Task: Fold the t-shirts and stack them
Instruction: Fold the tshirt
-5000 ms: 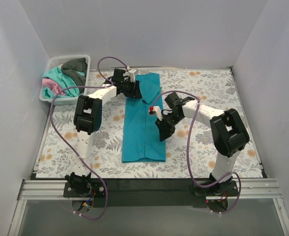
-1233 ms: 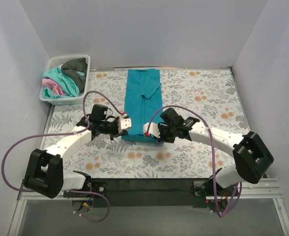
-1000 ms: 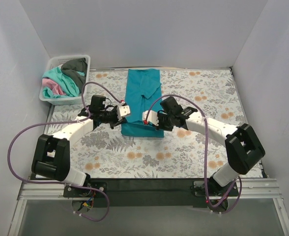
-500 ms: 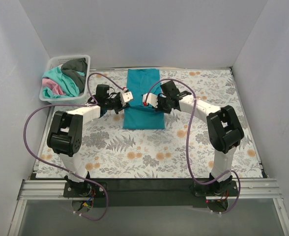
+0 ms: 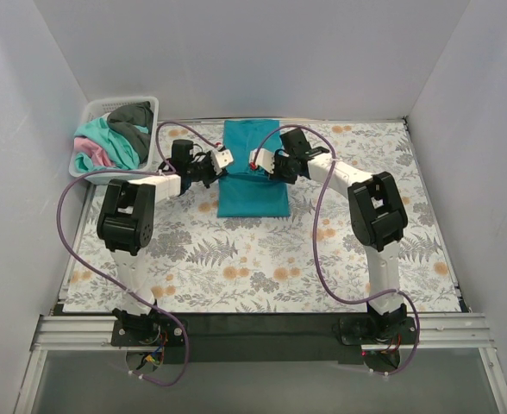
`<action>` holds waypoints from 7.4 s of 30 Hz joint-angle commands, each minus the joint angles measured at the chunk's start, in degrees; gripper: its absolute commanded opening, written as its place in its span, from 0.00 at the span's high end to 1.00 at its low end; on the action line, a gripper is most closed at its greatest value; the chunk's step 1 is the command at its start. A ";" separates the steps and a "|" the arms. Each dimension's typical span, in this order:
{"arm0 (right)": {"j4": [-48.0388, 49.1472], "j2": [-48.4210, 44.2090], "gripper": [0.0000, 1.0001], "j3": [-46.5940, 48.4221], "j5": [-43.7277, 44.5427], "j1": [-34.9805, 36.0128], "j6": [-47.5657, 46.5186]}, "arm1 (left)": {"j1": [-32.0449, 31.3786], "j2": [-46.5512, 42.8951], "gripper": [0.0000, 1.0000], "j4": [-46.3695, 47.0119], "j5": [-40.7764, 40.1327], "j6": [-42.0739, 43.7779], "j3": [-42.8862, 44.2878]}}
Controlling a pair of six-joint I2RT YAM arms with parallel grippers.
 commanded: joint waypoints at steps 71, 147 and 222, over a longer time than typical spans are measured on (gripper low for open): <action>-15.43 -20.43 0.73 -24.80 -24.57 -2.45 28.99 | -6.80 -30.23 0.65 -29.83 4.05 -23.00 -23.88; -12.51 -49.37 0.99 -46.87 -4.26 17.50 18.00 | -12.78 -54.23 1.00 -32.21 4.93 10.32 -36.27; -30.46 0.82 0.56 28.65 -21.13 -8.25 13.94 | 8.41 -6.06 0.60 -23.61 12.66 -32.99 13.49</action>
